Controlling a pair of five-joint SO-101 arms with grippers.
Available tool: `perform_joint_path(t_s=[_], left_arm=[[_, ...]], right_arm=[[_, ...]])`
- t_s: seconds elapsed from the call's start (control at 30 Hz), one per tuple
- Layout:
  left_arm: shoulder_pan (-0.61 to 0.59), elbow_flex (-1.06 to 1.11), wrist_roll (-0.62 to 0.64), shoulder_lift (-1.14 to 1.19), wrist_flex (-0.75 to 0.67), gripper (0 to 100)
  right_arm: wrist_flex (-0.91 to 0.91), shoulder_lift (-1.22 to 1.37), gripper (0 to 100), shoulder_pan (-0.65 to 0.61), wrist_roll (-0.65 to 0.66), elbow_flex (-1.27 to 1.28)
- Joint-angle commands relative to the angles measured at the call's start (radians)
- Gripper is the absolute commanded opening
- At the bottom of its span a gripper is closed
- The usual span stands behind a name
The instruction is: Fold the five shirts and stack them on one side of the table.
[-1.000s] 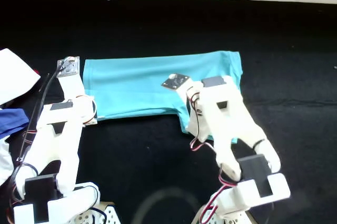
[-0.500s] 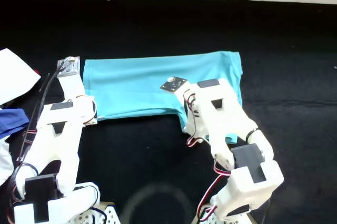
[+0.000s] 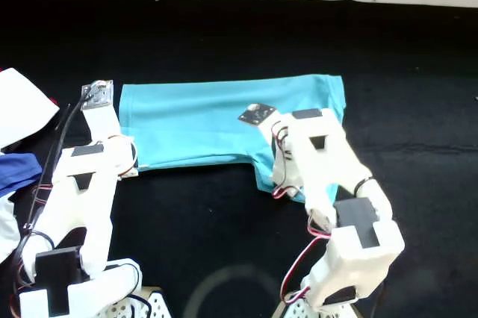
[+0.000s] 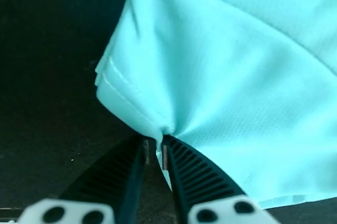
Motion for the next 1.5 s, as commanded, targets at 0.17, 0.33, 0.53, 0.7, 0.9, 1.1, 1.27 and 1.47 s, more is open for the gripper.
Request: perform_joint_path(t_s=[0.17,0.33,0.53,0.7,0.9,1.1,1.27,1.47], left_arm=[[-0.005,-0.004,0.008,-0.031,-0.011,1],[-0.005,-0.004,0.008,-0.031,-0.011,1],[-0.005,-0.004,0.008,-0.031,-0.011,1],[-0.005,-0.004,0.008,-0.031,-0.011,1],[-0.005,-0.004,0.008,-0.031,-0.011,1],[-0.005,-0.004,0.008,-0.031,-0.011,1],[-0.005,-0.004,0.008,-0.031,-0.011,1],[-0.005,-0.004,0.008,-0.031,-0.012,1]], right_arm=[[0.219,0.025,0.7,0.097,0.017,-0.292],[0.236,0.030,0.7,0.108,0.017,-0.377],[0.226,0.033,0.7,0.107,0.017,-0.532],[0.185,0.143,0.7,0.107,0.012,-0.700],[0.197,0.343,1.9,0.107,0.005,-0.947],[0.200,0.484,20.0,0.107,-0.158,-1.164],[0.203,0.558,22.4,0.119,-0.313,-1.322],[0.414,0.562,22.3,0.134,-0.364,-1.497]])
